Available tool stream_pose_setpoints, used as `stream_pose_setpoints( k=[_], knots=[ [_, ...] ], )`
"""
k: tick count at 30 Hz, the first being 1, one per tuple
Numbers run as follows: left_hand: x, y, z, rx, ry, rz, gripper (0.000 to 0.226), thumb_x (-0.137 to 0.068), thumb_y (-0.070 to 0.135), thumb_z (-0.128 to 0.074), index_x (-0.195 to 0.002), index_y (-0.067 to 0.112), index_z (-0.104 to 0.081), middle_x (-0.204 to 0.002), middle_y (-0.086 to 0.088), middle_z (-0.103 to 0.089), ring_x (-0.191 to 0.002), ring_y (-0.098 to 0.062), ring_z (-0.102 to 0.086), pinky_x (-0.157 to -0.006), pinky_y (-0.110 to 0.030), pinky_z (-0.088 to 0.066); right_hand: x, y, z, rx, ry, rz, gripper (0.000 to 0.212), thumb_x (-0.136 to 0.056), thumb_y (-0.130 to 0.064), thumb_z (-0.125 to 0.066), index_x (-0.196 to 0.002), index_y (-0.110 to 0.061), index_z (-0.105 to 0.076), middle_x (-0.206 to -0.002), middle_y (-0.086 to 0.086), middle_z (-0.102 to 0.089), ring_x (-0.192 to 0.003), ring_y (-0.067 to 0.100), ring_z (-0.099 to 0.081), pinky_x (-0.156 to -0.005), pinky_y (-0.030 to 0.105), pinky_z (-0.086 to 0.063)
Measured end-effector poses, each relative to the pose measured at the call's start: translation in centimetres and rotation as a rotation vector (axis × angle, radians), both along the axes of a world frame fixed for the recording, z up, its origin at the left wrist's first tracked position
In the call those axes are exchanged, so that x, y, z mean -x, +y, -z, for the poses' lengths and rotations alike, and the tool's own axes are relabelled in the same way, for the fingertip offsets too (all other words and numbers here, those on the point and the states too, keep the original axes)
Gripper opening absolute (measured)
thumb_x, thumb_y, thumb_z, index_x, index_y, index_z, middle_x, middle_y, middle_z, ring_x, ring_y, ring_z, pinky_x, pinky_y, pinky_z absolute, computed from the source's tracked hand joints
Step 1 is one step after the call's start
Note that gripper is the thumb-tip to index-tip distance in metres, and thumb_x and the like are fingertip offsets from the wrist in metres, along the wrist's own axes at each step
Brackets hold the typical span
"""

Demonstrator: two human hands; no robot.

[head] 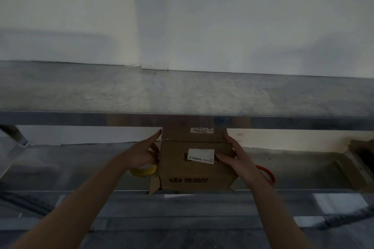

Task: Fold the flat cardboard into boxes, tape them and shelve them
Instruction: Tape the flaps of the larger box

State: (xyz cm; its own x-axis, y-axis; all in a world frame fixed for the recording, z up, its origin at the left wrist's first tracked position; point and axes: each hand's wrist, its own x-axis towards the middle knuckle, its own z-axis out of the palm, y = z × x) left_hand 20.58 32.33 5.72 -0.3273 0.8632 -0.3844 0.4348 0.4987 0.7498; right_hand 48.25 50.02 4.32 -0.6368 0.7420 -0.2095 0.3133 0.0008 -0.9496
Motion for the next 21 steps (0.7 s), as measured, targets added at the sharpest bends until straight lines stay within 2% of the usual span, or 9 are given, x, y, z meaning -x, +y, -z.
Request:
stream_pose_setpoints(
  k=[3,8,11,13,15,17,21],
  knots=[
    [-0.1,-0.4,0.3,-0.014,-0.009,-0.002,0.108,-0.078,0.000,-0.074,-0.150,0.043,-0.006,-0.104,0.003,-0.064,-0.095,-0.011,-0.064,-0.093,-0.025,-0.047,-0.2,-0.3,0.3,-0.020,-0.009,-0.009,0.076,-0.084,-0.029,-0.075,-0.147,-0.041,-0.034,-0.128,-0.019,-0.049,-0.107,-0.006,-0.052,-0.086,0.016,-0.048],
    [0.0,-1.0,1.3,-0.006,0.003,-0.002,0.107,-0.077,0.001,-0.075,-0.149,0.044,-0.009,-0.101,0.006,-0.063,-0.094,-0.009,-0.063,-0.086,-0.021,-0.049,-0.6,-1.0,0.2,-0.049,0.010,0.010,0.068,-0.086,-0.039,-0.071,-0.144,-0.047,-0.035,-0.115,-0.039,-0.041,-0.096,-0.022,-0.048,-0.069,0.003,-0.045],
    [0.3,-1.5,1.7,-0.003,0.012,-0.003,0.107,-0.076,0.000,-0.074,-0.149,0.047,-0.011,-0.101,0.007,-0.063,-0.095,-0.013,-0.063,-0.094,-0.035,-0.051,-0.8,-1.1,0.4,-0.078,-0.017,-0.035,0.069,-0.086,-0.040,-0.070,-0.144,-0.046,-0.032,-0.116,-0.039,-0.042,-0.093,-0.033,-0.046,-0.070,-0.004,-0.041],
    [0.4,-1.6,1.8,-0.010,0.019,0.004,0.105,-0.077,0.000,-0.072,-0.149,0.049,-0.013,-0.102,0.006,-0.064,-0.095,-0.015,-0.063,-0.095,-0.040,-0.051,-0.8,-1.1,0.6,-0.073,-0.041,-0.082,0.071,-0.087,-0.040,-0.068,-0.146,-0.044,-0.029,-0.125,-0.032,-0.047,-0.102,-0.024,-0.051,-0.081,0.003,-0.046],
    [0.2,-1.5,1.7,-0.011,0.032,0.012,0.101,-0.079,0.005,-0.072,-0.147,0.053,-0.014,-0.102,0.008,-0.063,-0.096,-0.014,-0.063,-0.094,-0.038,-0.051,-0.6,-1.1,0.9,-0.055,-0.071,-0.101,0.071,-0.091,-0.039,-0.064,-0.149,-0.044,-0.024,-0.137,-0.016,-0.048,-0.115,-0.004,-0.054,-0.099,0.024,-0.048],
    [-0.1,-1.5,1.6,0.001,0.109,0.023,0.096,-0.081,0.012,-0.070,-0.144,0.057,-0.013,-0.106,0.010,-0.062,-0.097,-0.011,-0.060,-0.092,-0.032,-0.048,-0.5,-1.1,1.4,-0.091,-0.098,-0.100,0.069,-0.097,-0.029,-0.058,-0.152,-0.042,-0.019,-0.149,-0.005,-0.037,-0.130,0.015,-0.046,-0.111,0.042,-0.040],
    [0.5,-2.2,1.6,0.095,0.558,0.116,0.072,-0.088,0.022,-0.056,-0.147,0.048,-0.023,-0.124,0.003,-0.059,-0.104,-0.018,-0.057,-0.087,-0.029,-0.044,-0.9,-1.2,2.6,-0.215,-0.215,-0.091,0.065,-0.104,-0.020,-0.044,-0.152,-0.045,-0.008,-0.161,0.001,-0.019,-0.142,0.022,-0.030,-0.118,0.043,-0.029]
  ],
)
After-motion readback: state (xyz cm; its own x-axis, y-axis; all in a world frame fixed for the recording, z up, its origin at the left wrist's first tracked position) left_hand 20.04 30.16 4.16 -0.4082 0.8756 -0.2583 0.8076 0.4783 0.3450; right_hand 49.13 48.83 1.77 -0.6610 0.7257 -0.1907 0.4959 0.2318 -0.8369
